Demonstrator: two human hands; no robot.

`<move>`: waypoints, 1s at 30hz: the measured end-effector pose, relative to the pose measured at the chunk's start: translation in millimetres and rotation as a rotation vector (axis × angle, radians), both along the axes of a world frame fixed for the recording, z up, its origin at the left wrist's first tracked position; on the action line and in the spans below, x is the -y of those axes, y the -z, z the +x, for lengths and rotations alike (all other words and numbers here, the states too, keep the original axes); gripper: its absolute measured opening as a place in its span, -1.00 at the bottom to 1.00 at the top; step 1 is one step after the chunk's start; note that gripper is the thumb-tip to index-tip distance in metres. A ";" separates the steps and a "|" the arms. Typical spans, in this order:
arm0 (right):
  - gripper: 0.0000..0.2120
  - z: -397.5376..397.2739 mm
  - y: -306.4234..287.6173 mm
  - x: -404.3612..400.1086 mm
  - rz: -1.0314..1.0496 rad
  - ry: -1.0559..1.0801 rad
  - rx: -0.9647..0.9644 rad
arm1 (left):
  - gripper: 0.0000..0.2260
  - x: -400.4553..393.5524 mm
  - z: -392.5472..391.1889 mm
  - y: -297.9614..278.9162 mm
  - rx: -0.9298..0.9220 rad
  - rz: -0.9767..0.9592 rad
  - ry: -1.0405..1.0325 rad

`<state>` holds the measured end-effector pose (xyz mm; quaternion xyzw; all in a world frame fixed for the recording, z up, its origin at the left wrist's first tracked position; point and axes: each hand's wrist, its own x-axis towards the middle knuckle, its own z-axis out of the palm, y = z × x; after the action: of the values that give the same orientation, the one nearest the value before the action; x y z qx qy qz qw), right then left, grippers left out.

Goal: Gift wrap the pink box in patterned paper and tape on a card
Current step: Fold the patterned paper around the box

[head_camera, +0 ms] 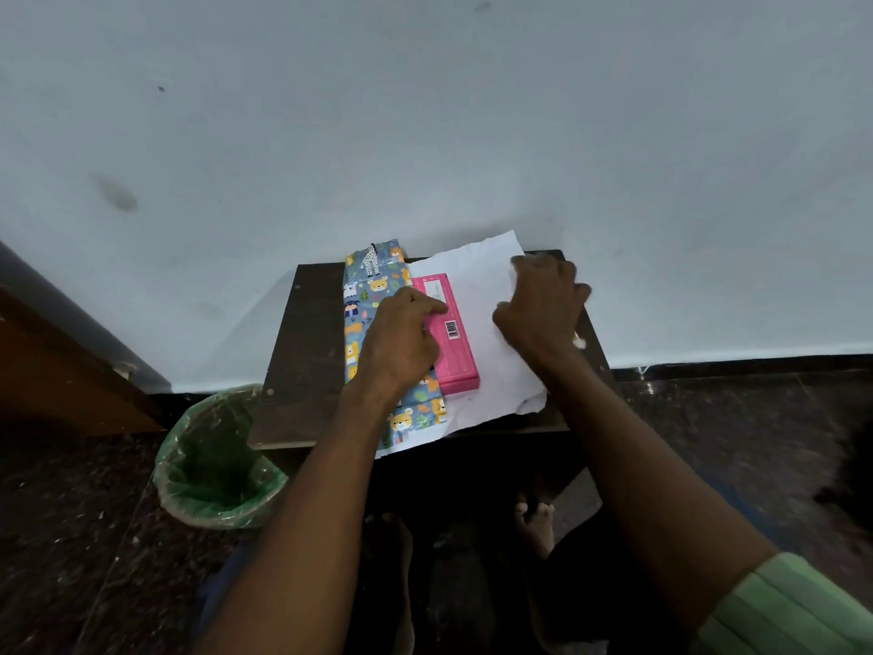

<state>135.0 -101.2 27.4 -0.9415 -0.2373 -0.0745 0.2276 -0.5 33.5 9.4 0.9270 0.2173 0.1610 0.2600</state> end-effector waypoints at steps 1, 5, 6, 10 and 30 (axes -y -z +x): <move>-0.45 7.4 -2.6 7.3 -0.046 0.048 -0.045 | -0.61 -1.0 0.7 0.7 0.032 -0.019 0.004; -0.63 30.6 -8.1 27.6 0.047 0.053 -0.348 | -0.64 -7.5 2.8 0.5 0.023 -0.075 0.006; -0.68 32.7 -9.4 29.2 0.144 0.033 -0.413 | -0.64 -7.5 2.6 0.2 0.014 -0.072 0.013; -0.87 26.2 -24.8 24.7 0.614 -0.187 -0.739 | -0.64 -6.5 2.5 -0.6 0.009 -0.080 0.022; -0.71 -41.2 22.9 -36.3 0.313 -0.401 -0.305 | -0.58 -24.7 -2.7 -6.5 0.198 -0.625 -0.464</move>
<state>93.9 -64.9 4.5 -0.8297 -0.3671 0.0786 0.4131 -3.2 58.2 15.9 0.7096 0.4332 0.2300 0.5059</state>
